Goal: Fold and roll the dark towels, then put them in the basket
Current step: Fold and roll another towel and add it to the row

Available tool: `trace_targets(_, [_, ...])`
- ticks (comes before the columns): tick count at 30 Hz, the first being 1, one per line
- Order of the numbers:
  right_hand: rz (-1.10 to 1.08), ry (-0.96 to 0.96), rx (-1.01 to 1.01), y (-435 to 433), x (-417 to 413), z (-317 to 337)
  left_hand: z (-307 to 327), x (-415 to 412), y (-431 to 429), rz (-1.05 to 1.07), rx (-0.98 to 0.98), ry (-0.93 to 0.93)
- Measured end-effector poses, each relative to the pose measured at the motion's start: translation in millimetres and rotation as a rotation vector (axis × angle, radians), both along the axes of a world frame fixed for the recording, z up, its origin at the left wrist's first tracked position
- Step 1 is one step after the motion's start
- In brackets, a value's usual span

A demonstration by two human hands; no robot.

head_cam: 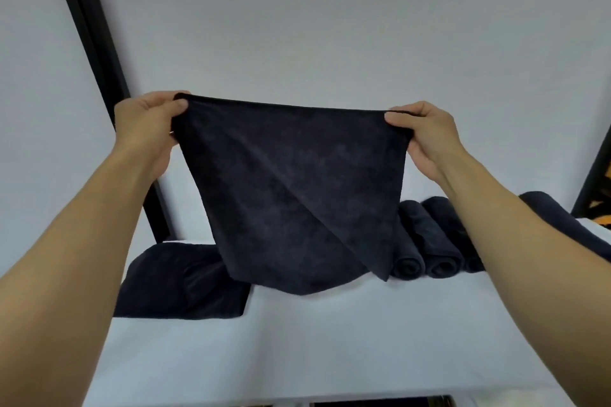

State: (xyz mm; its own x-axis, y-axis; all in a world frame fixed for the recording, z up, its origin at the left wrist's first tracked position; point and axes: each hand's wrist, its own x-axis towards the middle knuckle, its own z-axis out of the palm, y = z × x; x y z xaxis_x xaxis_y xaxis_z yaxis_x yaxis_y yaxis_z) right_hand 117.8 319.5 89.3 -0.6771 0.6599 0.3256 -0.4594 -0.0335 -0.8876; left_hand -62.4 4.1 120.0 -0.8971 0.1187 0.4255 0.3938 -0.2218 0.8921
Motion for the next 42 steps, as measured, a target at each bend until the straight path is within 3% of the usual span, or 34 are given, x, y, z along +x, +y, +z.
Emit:
trace_targets(3, [0.020, 0.013, -0.038, 3, -6, 7, 3, -5, -2, 0.039, -0.012, 0.041])
trace_targets(8, [0.032, -0.164, 0.097, 8, -13, 11, 6, -4, 0, 0.093, 0.035, 0.079])
trace_targets(11, [0.121, -0.144, 0.054, 10, -13, 7, 15, -5, -2, 0.097, 0.055, 0.122])
trace_targets(13, [0.210, -0.241, 0.087, 13, -10, 7, 24, -6, -3, 0.075, 0.049, 0.172])
trace_targets(18, [0.413, -0.792, 0.493, 18, -15, 7, 26, -24, -4, 0.023, -0.202, 0.206])
trace_targets(25, [0.310, -0.907, 0.747, 17, -43, 4, -13, -64, -5, 0.136, -0.518, 0.176])
trace_targets(28, [0.081, -0.831, 0.828, 17, -59, 12, -10, -78, -3, 0.208, -0.515, 0.176])
trace_targets(31, [-0.198, -0.580, 0.863, 13, -69, 29, 6, -80, 5, 0.257, -0.374, 0.229])
trace_targets(34, [-0.331, -0.328, 0.792, 9, -60, 46, 24, -71, 7, 0.184, -0.167, 0.233])
trace_targets(38, [-0.233, -0.244, 0.703, -1, -16, 49, 22, -40, -16, 0.014, -0.172, 0.246])
trace_targets(42, [0.018, -0.505, 0.821, -17, 43, 7, -23, -3, -62, -0.227, -0.444, 0.195])
